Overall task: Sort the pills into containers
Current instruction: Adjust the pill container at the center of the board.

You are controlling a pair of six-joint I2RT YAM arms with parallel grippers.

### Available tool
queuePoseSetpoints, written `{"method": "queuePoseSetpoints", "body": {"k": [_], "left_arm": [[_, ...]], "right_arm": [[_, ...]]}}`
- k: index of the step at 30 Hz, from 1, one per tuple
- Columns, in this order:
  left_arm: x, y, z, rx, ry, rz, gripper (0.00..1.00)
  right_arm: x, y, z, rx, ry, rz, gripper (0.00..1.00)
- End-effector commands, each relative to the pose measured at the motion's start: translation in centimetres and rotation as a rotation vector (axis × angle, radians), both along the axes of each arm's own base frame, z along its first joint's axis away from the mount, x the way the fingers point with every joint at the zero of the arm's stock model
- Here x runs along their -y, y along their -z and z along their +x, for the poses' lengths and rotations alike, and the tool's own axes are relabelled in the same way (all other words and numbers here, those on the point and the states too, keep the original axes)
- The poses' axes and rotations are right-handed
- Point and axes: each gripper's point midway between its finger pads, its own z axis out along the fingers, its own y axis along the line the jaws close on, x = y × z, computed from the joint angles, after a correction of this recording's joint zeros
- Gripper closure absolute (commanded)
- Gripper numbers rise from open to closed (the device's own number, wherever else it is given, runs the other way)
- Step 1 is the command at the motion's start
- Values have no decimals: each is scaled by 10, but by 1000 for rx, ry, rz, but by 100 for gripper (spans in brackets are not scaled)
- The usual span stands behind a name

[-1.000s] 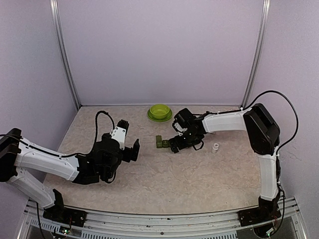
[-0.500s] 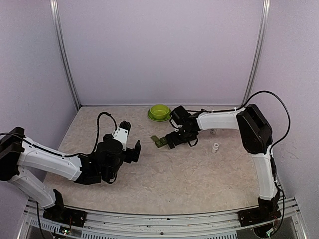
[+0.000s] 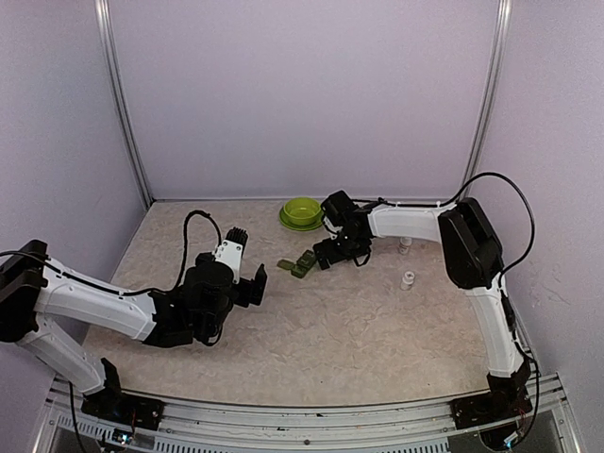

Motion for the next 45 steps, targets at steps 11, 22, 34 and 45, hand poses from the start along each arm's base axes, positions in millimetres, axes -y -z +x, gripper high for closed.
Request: {"method": "queuePoseSetpoints", "body": {"k": [11,22,34,45], "left_arm": [[2,10,64,-72,-61,11,1],[3,53,92,-170,-69,59,1],[1,65,80,-202,-74,31,1],[2,47,66,-169,-61,3,1]], "right_arm": [[-10,25,18,-37,-34,-1,0],[-36,27,30,11,-123,82,0],[-47,7,33,59,-163,143,0],[-3,-129,9,372,-131,185,0]]}}
